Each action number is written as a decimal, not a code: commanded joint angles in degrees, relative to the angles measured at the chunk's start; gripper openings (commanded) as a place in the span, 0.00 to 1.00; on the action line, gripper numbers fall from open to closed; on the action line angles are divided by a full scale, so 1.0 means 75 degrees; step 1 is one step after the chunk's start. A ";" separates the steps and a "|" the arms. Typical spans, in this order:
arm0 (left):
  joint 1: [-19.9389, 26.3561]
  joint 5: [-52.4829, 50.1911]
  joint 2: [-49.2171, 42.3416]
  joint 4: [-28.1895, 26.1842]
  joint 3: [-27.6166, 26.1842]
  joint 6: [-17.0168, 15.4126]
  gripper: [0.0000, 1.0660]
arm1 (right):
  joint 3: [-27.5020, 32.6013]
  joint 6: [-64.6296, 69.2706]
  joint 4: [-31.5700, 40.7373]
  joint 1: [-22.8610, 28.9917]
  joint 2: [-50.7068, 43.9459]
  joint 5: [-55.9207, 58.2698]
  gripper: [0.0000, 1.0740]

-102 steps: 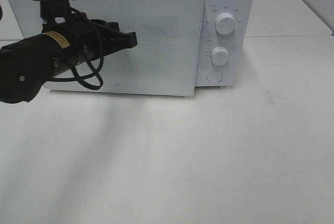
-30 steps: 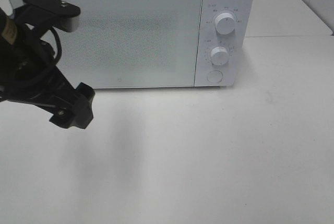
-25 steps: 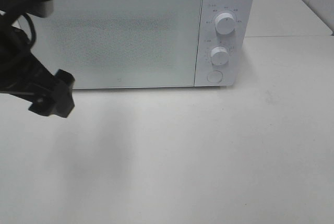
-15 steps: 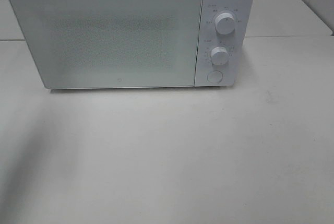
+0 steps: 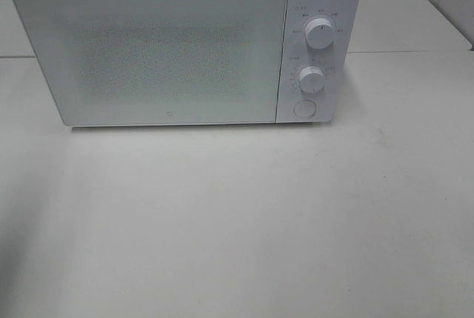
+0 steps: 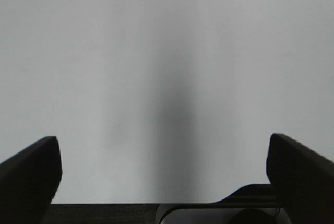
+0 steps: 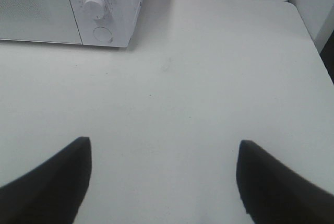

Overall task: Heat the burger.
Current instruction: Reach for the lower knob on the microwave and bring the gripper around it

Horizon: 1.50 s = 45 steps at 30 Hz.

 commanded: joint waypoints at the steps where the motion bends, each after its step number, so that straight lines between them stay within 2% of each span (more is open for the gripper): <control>1: 0.0031 0.0000 -0.0672 -0.0038 0.0596 0.0023 0.94 | 0.0023 -0.0084 0.0000 -0.0046 -0.0206 -0.0122 0.71; 8: 0.0031 -0.0481 -0.2070 -0.0038 0.1589 0.0092 0.94 | 0.0023 -0.0084 0.0000 -0.0046 -0.0206 -0.0122 0.71; 10: 0.0031 -0.0519 -0.2445 -0.0038 0.1681 0.0069 0.94 | 0.0023 -0.0084 0.0000 -0.0046 -0.0206 -0.0122 0.71; 16: 0.0031 -0.0443 -0.3270 -0.0046 0.1688 0.0076 0.94 | 0.0023 -0.0084 0.0000 -0.0046 -0.0206 -0.0122 0.71; 22: 0.0031 0.0115 -0.4041 -0.0076 0.1940 -0.0283 0.94 | 0.0023 -0.0084 0.0000 -0.0046 -0.0206 -0.0122 0.71; 37: 0.0031 0.0115 -0.6776 0.0115 0.1925 -0.0275 0.94 | 0.0023 -0.0084 0.0000 -0.0046 -0.0206 -0.0122 0.71; 45: 0.0031 0.0115 -0.6906 0.0160 0.1925 -0.0237 0.94 | 0.0023 -0.0084 0.0000 -0.0046 -0.0183 -0.0122 0.71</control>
